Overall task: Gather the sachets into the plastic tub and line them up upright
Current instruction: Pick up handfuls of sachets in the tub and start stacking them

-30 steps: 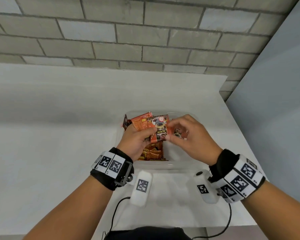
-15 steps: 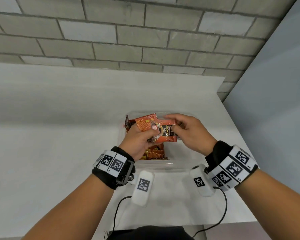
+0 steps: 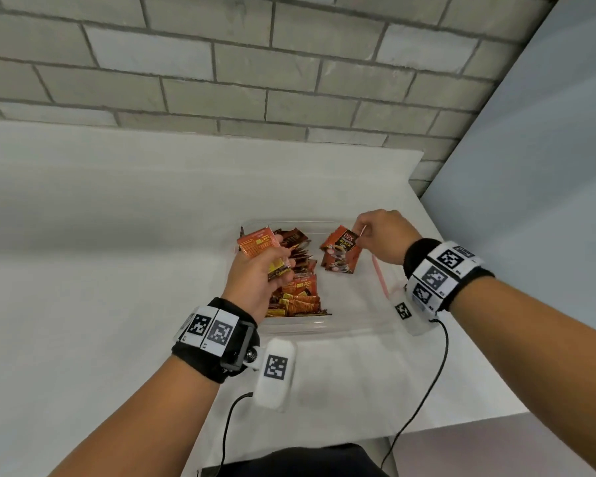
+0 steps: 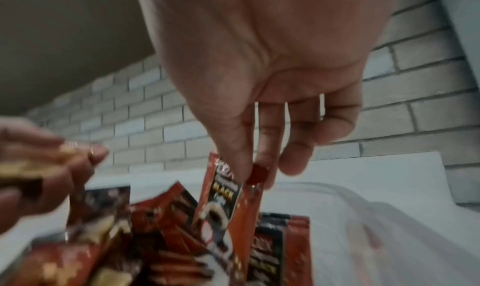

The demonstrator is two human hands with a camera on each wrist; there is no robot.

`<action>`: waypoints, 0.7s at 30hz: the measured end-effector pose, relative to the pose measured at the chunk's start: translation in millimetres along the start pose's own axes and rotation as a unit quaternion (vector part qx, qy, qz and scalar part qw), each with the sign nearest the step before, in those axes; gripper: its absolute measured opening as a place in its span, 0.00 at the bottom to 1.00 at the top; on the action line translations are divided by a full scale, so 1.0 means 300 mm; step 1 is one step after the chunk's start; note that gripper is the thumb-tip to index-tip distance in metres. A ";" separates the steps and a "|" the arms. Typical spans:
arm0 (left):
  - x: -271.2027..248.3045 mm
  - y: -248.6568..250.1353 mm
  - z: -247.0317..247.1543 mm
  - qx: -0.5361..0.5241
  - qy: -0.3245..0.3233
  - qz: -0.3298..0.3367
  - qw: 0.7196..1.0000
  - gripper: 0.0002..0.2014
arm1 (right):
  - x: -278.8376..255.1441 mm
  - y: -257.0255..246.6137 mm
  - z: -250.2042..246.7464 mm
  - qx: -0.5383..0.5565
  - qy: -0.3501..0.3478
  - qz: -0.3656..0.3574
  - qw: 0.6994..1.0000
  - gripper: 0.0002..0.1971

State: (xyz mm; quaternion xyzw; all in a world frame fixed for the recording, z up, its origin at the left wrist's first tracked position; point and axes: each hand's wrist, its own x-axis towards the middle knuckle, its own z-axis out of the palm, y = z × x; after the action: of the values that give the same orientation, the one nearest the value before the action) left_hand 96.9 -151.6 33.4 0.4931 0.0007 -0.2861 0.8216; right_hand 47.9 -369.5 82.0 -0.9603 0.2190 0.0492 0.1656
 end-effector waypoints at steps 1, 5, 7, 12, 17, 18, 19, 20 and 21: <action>-0.001 -0.001 -0.004 0.000 -0.005 -0.004 1.000 0.11 | 0.021 0.001 0.016 -0.053 -0.033 0.005 0.998 0.04; 0.001 0.003 -0.019 -0.002 -0.007 -0.007 1.000 0.09 | 0.075 -0.026 0.051 -0.154 -0.099 0.011 0.983 0.03; 0.004 0.009 -0.025 -0.005 -0.006 -0.008 1.000 0.10 | 0.097 -0.039 0.060 -0.197 -0.119 0.006 0.973 0.04; 0.013 0.021 -0.036 -0.007 -0.002 -0.008 1.000 0.10 | 0.139 -0.044 0.083 -0.283 -0.125 -0.023 0.951 0.07; 0.017 0.021 -0.038 0.000 0.000 -0.012 1.000 0.12 | 0.142 -0.044 0.095 -0.348 -0.119 -0.055 0.928 0.03; 0.017 0.020 -0.038 0.002 -0.002 -0.012 1.000 0.12 | 0.142 -0.042 0.097 -0.352 -0.117 -0.058 0.927 0.04; 0.017 0.020 -0.037 0.004 -0.003 -0.012 1.000 0.12 | 0.144 -0.040 0.098 -0.354 -0.114 -0.062 0.926 0.04; 0.017 0.019 -0.036 0.007 -0.005 -0.012 1.000 0.12 | 0.145 -0.039 0.098 -0.354 -0.113 -0.064 0.926 0.04; 0.018 0.020 -0.034 0.009 -0.007 -0.012 1.000 0.13 | 0.146 -0.036 0.097 -0.353 -0.112 -0.066 0.926 0.03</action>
State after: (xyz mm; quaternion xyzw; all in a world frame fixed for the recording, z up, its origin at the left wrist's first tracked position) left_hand 107.1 -143.6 31.4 0.4986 -0.0014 -0.2994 0.8135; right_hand 91.5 -368.0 50.6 -0.9571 0.1039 0.2197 -0.1580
